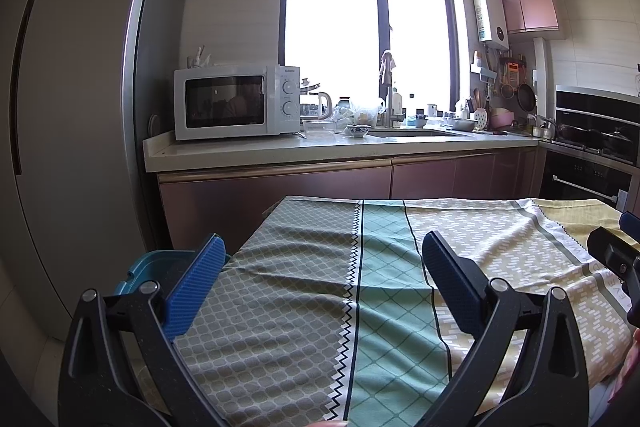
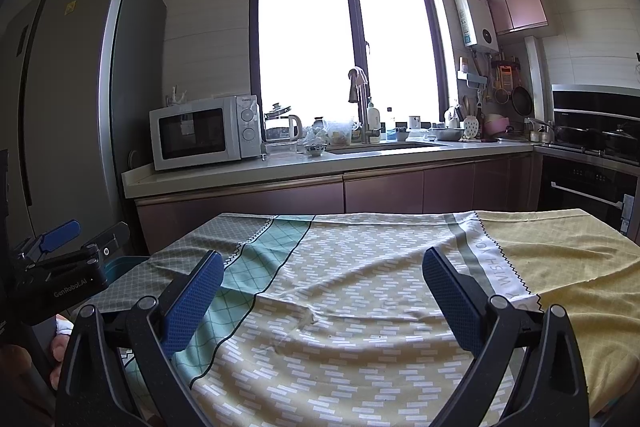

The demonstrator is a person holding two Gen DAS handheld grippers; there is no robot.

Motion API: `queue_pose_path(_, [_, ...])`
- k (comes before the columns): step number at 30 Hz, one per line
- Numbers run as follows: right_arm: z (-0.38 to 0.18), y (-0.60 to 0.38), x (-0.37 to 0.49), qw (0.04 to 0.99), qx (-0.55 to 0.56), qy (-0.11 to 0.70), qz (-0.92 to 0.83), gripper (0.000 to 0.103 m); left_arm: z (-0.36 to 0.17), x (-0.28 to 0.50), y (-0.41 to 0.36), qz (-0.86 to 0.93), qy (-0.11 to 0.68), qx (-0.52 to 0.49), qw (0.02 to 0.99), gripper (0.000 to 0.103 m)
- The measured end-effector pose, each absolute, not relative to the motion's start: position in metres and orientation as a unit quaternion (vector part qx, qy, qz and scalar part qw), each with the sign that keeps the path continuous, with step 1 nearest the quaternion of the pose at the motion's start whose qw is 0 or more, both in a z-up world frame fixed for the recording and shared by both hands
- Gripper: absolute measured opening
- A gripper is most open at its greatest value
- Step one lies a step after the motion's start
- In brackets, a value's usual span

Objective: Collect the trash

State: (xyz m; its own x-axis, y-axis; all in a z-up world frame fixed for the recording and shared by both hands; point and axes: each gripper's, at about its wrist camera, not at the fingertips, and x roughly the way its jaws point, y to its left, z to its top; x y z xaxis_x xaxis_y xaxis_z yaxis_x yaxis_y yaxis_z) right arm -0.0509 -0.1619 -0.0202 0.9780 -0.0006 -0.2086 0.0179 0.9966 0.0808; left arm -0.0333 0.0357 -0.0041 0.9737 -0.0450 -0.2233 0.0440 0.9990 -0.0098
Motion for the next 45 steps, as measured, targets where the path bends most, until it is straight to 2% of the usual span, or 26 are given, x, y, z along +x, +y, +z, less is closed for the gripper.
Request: queue_pose_path(45, [-0.024, -0.164, -0.049, 0.993, 0.046, 0.111, -0.009, 0.096, -0.016, -0.024, 0.023, -0.025, 0.123, -0.003, 0.992, 0.097])
